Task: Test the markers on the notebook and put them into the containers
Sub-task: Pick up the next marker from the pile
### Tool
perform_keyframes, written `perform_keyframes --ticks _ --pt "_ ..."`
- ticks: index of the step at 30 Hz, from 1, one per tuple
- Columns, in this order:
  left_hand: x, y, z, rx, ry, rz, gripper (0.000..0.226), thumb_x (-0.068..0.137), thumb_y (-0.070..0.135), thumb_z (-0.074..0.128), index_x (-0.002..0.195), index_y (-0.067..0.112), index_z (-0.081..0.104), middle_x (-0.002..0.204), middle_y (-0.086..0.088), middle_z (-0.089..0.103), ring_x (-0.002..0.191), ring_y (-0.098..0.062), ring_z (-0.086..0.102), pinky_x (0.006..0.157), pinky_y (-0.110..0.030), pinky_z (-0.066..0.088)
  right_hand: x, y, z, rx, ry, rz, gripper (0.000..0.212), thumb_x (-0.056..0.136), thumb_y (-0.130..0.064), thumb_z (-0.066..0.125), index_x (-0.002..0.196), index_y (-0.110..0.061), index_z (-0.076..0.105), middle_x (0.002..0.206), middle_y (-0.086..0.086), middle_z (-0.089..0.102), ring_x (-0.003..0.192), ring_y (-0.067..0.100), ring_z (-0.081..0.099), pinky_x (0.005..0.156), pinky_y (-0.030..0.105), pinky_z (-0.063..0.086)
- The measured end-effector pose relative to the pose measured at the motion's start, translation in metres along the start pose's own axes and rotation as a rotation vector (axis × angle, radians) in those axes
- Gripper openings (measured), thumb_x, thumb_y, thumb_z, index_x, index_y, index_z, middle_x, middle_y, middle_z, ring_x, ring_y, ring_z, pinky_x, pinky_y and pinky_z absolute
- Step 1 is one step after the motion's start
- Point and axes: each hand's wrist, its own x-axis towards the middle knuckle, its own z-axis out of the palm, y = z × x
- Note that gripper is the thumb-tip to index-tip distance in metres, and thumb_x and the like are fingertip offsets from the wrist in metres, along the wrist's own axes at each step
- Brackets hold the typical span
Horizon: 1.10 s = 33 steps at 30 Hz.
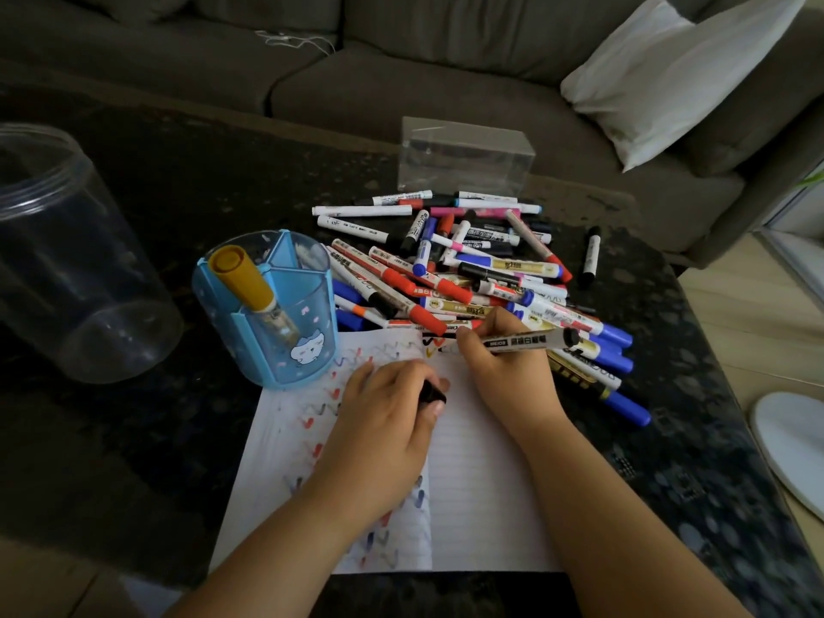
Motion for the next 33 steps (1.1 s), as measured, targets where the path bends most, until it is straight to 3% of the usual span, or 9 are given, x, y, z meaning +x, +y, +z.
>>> perform_keyframes --ticks 7,13,18,23,25,27,31,33 --pt "-0.002 -0.002 -0.001 -0.029 -0.054 -0.013 0.014 0.086 0.012 0.059 0.096 0.018 0.052 0.095 0.017 0.044 0.087 0.011 0.023 0.091 -0.044 0.038 0.000 -0.002 0.001 -0.014 -0.031 -0.014 0.023 0.088 -0.018 0.064 0.076 -0.006 0.049 0.060 -0.004 0.051 0.045 -0.001 0.045 0.046 0.009 0.036" --pt "-0.003 -0.002 0.000 0.003 -0.007 0.016 0.019 0.082 0.013 0.059 0.095 0.022 0.048 0.094 0.017 0.042 0.086 0.010 0.022 0.085 -0.040 0.038 -0.001 -0.001 0.000 -0.023 -0.046 0.005 0.029 0.087 -0.010 0.061 0.067 -0.014 0.042 0.061 -0.003 0.047 0.046 -0.001 0.041 0.048 0.010 0.036" --pt "-0.002 0.001 -0.002 0.018 -0.012 -0.002 0.022 0.081 0.008 0.066 0.094 0.019 0.052 0.093 0.018 0.041 0.085 0.011 0.021 0.084 -0.038 0.037 0.001 0.002 0.001 -0.016 0.022 0.020 0.028 0.087 -0.012 0.061 0.067 -0.015 0.042 0.057 -0.003 0.045 0.044 0.002 0.038 0.045 0.015 0.034" --pt "0.001 0.002 -0.005 -0.035 -0.122 -0.056 0.010 0.091 0.016 0.054 0.097 0.022 0.051 0.096 0.023 0.050 0.089 0.017 0.028 0.095 -0.030 0.027 0.000 -0.001 -0.004 0.026 0.077 0.094 0.021 0.087 -0.022 0.061 0.072 -0.012 0.050 0.056 -0.003 0.048 0.050 0.007 0.042 0.052 0.025 0.038" --pt "0.004 0.002 -0.009 -0.142 -0.178 -0.141 0.009 0.093 0.019 0.052 0.095 0.028 0.050 0.097 0.028 0.052 0.099 0.022 0.035 0.094 -0.022 0.028 -0.003 -0.006 -0.007 0.110 0.083 0.163 0.019 0.089 -0.026 0.061 0.076 -0.014 0.054 0.060 -0.004 0.052 0.052 0.007 0.046 0.057 0.025 0.041" --pt "0.007 0.003 -0.018 -0.360 -0.195 -0.319 0.010 0.091 0.021 0.055 0.093 0.031 0.055 0.102 0.022 0.059 0.102 0.011 0.049 0.090 -0.018 0.038 -0.009 -0.015 -0.013 0.189 0.066 0.214 0.018 0.090 -0.026 0.060 0.078 -0.014 0.055 0.058 -0.005 0.051 0.049 0.005 0.044 0.057 0.025 0.040" --pt "0.015 0.018 -0.044 -0.759 -0.035 -0.686 0.014 0.090 0.017 0.058 0.092 0.030 0.064 0.093 0.011 0.066 0.090 -0.001 0.061 0.087 -0.022 0.047 -0.030 -0.045 -0.031 0.359 -0.039 0.147 0.016 0.091 -0.013 0.059 0.078 -0.007 0.052 0.051 -0.006 0.045 0.045 0.006 0.036 0.049 0.022 0.035" --pt "0.014 0.030 -0.056 -0.925 -0.005 -0.766 0.016 0.091 0.014 0.056 0.095 0.025 0.067 0.087 0.003 0.068 0.085 -0.008 0.062 0.084 -0.025 0.048 -0.045 -0.062 -0.042 0.423 -0.081 0.074 0.019 0.091 -0.008 0.058 0.073 -0.008 0.051 0.050 -0.003 0.043 0.045 0.008 0.033 0.045 0.021 0.033"
